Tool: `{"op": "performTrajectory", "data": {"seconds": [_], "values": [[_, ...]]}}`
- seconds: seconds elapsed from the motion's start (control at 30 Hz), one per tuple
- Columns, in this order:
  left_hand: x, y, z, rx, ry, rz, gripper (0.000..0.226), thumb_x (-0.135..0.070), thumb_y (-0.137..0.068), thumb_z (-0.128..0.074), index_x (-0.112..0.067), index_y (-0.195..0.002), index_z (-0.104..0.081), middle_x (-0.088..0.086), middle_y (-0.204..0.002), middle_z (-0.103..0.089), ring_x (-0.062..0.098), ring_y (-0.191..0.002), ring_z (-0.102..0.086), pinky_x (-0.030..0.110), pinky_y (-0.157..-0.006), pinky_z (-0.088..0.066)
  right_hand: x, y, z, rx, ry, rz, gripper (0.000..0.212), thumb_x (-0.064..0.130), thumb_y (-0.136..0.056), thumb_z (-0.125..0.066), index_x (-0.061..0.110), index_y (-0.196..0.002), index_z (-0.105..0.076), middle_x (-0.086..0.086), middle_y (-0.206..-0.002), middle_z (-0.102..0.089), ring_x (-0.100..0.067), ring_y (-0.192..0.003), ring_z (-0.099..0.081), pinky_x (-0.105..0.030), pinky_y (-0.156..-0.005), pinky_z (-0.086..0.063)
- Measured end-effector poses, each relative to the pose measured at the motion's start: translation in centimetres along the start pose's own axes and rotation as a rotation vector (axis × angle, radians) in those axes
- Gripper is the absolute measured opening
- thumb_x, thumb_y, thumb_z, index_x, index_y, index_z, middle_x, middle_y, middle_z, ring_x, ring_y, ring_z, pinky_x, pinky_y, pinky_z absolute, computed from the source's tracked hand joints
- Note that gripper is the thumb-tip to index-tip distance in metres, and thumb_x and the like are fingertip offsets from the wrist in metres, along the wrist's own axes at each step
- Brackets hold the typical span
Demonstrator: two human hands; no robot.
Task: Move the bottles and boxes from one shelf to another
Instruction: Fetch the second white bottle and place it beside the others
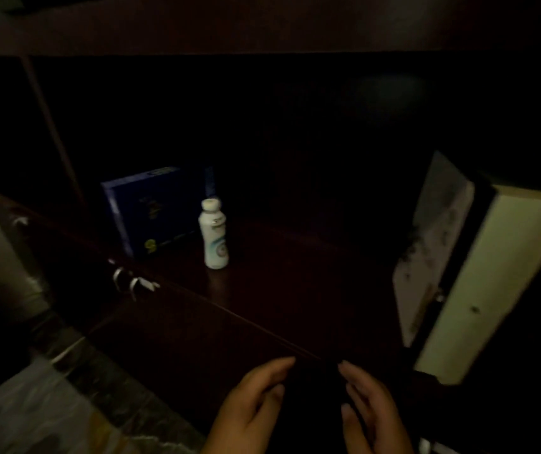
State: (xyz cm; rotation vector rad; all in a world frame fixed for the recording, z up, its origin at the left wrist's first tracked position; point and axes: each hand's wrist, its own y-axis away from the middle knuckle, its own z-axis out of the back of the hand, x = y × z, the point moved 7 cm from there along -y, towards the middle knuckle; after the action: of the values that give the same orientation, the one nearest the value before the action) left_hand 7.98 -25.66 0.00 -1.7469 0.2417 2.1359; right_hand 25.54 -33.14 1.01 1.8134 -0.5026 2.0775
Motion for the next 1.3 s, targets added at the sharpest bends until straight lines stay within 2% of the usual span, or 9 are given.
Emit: {"op": "performTrajectory", "data": {"seconds": [0.17, 0.37, 0.43, 0.53, 0.67, 0.97, 1.13, 1.2, 1.3], "values": [[2.7, -3.0, 12.4, -0.129, -0.027, 0.056, 0.044, -0.013, -0.099, -0.057, -0.046, -0.128, -0.059, -0.018, -0.132, -0.063, -0.014, -0.121, -0.055, 0.001, -0.092, -0.042, 1.4, -3.7, -9.0, 0.065, -0.016, 0.046, 0.054, -0.01, -0.1, -0.055, 0.039, -0.125, -0.059, 0.006, -0.141, -0.063, -0.01, -0.136, -0.055, -0.035, -0.118, -0.04], [4.5, -9.5, 19.6, -0.168, -0.01, 0.098, 0.052, -0.023, -0.101, -0.055, -0.06, -0.132, -0.038, -0.036, -0.125, -0.048, -0.035, -0.106, -0.045, 0.002, -0.082, -0.044, 1.2, -10.3, -16.0, 0.141, 0.057, 0.027, 0.055, 0.008, -0.103, -0.058, 0.059, -0.123, -0.054, 0.023, -0.137, -0.06, 0.021, -0.12, -0.055, 0.001, -0.084, -0.047], [5.6, -12.3, 20.6, -0.204, 0.086, 0.118, 0.051, -0.016, -0.101, -0.055, -0.054, -0.131, -0.041, -0.032, -0.123, -0.05, -0.03, -0.102, -0.053, 0.0, -0.073, -0.047, 0.6, -13.0, -18.2, 0.156, 0.056, 0.012, 0.055, 0.015, -0.103, -0.059, 0.067, -0.12, -0.053, 0.026, -0.136, -0.06, 0.022, -0.119, -0.055, 0.0, -0.079, -0.048], [6.7, -16.2, 21.5, -0.211, 0.129, 0.179, 0.058, -0.012, -0.099, -0.057, -0.039, -0.148, -0.039, -0.015, -0.142, -0.045, -0.003, -0.125, -0.047, 0.009, -0.08, -0.045, 0.2, -17.2, -21.8, 0.189, 0.064, -0.015, 0.052, 0.023, -0.103, -0.06, 0.072, -0.118, -0.049, 0.028, -0.139, -0.057, 0.014, -0.123, -0.054, -0.011, -0.089, -0.045], [8.0, -20.5, 22.1, -0.186, 0.126, 0.227, 0.064, -0.011, -0.097, -0.06, -0.034, -0.152, -0.036, -0.001, -0.155, -0.041, 0.004, -0.128, -0.041, 0.01, -0.076, -0.044, -0.4, -22.7, -25.6, 0.21, 0.059, -0.034, 0.048, 0.027, -0.103, -0.06, 0.05, -0.143, -0.048, 0.02, -0.15, -0.052, 0.001, -0.133, -0.051, -0.026, -0.105, -0.044], [9.6, -29.2, 23.7, -0.056, -0.019, 0.126, 0.066, -0.027, -0.093, -0.067, -0.051, -0.143, -0.031, -0.021, -0.142, -0.042, 0.005, -0.138, -0.039, 0.032, -0.113, -0.038, -1.0, -30.5, -31.0, 0.159, 0.164, -0.067, 0.068, 0.032, -0.1, -0.066, 0.031, -0.161, -0.034, 0.006, -0.164, -0.04, -0.017, -0.147, -0.044, -0.034, -0.11, -0.044], [10.6, -33.5, 23.7, 0.162, 0.061, 0.074, 0.064, -0.019, -0.092, -0.067, -0.078, -0.108, -0.049, -0.043, -0.116, -0.062, -0.016, -0.113, -0.059, 0.008, -0.088, -0.051, -1.7, -31.6, -32.8, 0.05, 0.099, -0.108, 0.056, 0.024, -0.094, -0.076, 0.054, -0.132, -0.046, 0.038, -0.123, -0.055, 0.034, -0.101, -0.055, 0.0, -0.077, -0.049], [10.4, -33.9, 23.1, 0.244, 0.057, 0.061, 0.064, -0.021, -0.092, -0.067, -0.081, -0.106, -0.049, -0.042, -0.119, -0.062, -0.014, -0.115, -0.059, 0.008, -0.085, -0.051, -2.0, -31.5, -32.7, 0.009, 0.081, -0.106, 0.054, 0.019, -0.095, -0.075, 0.059, -0.121, -0.051, 0.039, -0.108, -0.068, 0.029, -0.103, -0.059, -0.001, -0.075, -0.051], [9.9, -33.5, 23.1, 0.269, 0.018, 0.013, 0.062, -0.027, -0.094, -0.065, -0.073, -0.129, -0.042, -0.035, -0.131, -0.059, -0.01, -0.124, -0.056, 0.018, -0.098, -0.048, -1.3, -31.0, -32.9, -0.029, 0.092, -0.084, 0.048, 0.021, -0.096, -0.073, 0.059, -0.12, -0.057, 0.04, -0.116, -0.069, 0.015, -0.113, -0.063, -0.006, -0.082, -0.054]]}}
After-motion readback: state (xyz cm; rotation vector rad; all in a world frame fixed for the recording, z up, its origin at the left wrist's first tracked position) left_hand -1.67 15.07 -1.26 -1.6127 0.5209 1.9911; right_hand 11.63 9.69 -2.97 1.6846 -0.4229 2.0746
